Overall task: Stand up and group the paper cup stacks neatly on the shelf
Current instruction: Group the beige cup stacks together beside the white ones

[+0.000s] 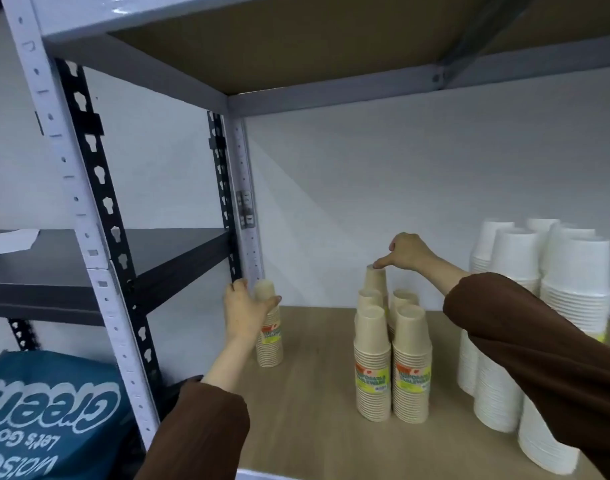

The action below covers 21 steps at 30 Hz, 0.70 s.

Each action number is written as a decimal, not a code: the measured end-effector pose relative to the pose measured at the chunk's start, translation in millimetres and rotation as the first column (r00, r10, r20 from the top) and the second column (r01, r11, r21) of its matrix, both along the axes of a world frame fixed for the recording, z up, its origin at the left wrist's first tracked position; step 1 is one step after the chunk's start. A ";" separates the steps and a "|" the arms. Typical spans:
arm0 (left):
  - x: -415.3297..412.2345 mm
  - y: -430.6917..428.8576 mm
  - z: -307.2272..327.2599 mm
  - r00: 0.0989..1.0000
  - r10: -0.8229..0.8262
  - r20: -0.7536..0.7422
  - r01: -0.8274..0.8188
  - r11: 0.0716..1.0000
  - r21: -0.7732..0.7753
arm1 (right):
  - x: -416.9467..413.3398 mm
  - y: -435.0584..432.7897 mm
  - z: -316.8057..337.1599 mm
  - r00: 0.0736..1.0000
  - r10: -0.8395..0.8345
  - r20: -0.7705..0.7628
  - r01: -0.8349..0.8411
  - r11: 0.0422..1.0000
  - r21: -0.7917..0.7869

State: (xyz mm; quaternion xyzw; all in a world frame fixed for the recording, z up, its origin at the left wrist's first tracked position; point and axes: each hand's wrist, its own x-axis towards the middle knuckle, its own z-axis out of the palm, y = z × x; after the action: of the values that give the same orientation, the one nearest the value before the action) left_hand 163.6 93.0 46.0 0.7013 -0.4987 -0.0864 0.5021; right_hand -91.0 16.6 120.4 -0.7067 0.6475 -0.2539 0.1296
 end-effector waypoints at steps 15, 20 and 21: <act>2.1 -27.6 -18.3 0.998 0.011 -0.066 -0.009 0.999 0.038 | 11.2 -38.3 -22.3 0.997 0.068 -0.049 -0.060 0.988 0.144; 6.7 -20.5 -15.9 0.996 0.038 -0.087 -0.037 0.999 0.013 | 14.6 -32.5 -15.6 0.993 0.097 0.069 -0.102 0.993 0.064; 8.2 -17.8 -14.1 0.995 0.042 -0.086 -0.042 0.999 0.006 | 16.5 -30.8 -12.9 0.989 0.112 0.097 -0.116 0.992 0.040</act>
State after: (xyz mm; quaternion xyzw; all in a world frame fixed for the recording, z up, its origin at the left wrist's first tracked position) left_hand 171.8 75.2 31.8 0.7083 -0.4617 -0.1070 0.5232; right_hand -74.5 -14.2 107.5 -0.7266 0.6048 -0.2647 0.1905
